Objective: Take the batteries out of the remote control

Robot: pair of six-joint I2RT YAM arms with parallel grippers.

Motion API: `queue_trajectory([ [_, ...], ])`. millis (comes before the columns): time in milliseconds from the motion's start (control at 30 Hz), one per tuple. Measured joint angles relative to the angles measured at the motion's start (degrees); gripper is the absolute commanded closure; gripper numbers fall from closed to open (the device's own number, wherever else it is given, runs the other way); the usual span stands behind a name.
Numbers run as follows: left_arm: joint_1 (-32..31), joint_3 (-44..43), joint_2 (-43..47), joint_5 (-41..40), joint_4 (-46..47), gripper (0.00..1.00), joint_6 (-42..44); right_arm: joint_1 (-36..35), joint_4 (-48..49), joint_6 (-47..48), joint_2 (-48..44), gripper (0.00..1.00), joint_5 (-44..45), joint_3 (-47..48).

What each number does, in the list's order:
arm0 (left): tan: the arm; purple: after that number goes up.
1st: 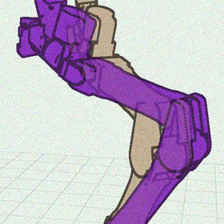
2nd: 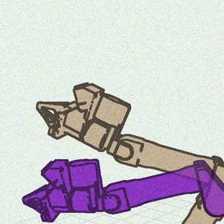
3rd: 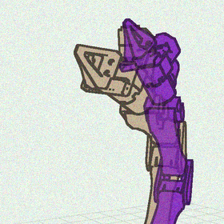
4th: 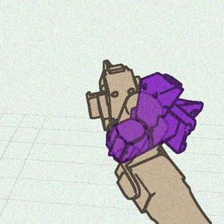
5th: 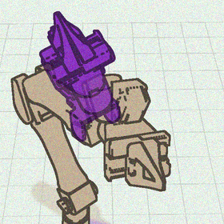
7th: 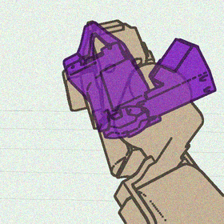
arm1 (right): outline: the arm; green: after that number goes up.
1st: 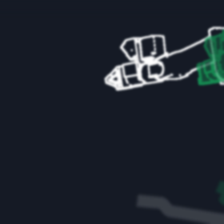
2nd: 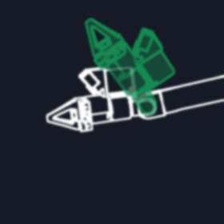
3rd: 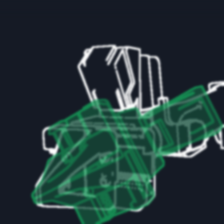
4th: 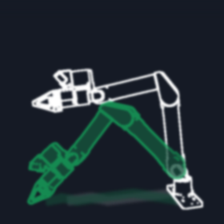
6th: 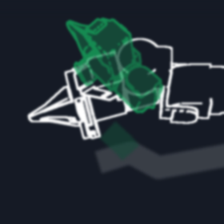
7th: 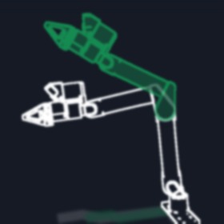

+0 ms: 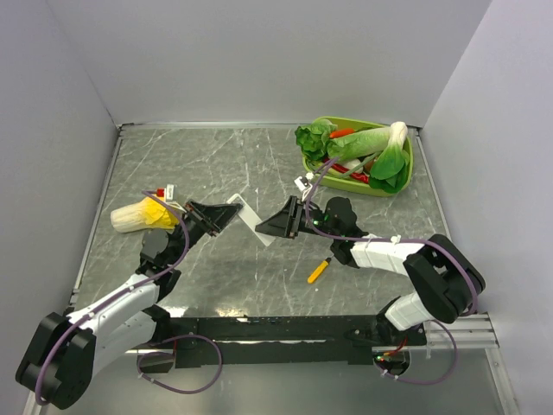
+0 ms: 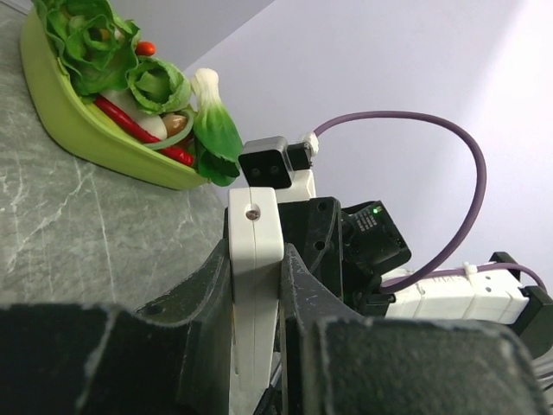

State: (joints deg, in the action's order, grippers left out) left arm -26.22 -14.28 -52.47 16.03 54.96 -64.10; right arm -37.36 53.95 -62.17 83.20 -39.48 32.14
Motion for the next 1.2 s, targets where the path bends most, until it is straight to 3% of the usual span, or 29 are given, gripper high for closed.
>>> queue_trajectory([
  [33,0.0,0.15,0.0,-0.09,-0.04,0.99,0.09,0.0,0.0,-0.15,0.17,0.48,0.0,0.0],
  [100,0.0,0.48,0.0,-0.35,-0.11,0.99,0.24,0.0,0.02,-0.24,0.24,0.66,0.04,0.0],
  [167,0.09,0.59,0.0,-0.7,-0.28,0.99,-0.35,0.0,0.66,0.0,0.24,0.74,-0.66,0.0],
  [467,1.66,0.55,0.68,-1.9,-2.93,0.99,-2.97,-0.17,3.48,1.6,1.51,0.73,-1.9,-0.04],
  [733,5.62,0.55,-6.12,2.19,-2.91,0.99,-4.59,-0.15,8.94,-0.24,8.92,0.7,-0.55,-0.72],
  [1200,6.32,0.5,-9.29,2.67,-2.8,0.99,-2.6,-0.11,10.78,-0.96,12.74,0.55,-0.28,-0.74],
])
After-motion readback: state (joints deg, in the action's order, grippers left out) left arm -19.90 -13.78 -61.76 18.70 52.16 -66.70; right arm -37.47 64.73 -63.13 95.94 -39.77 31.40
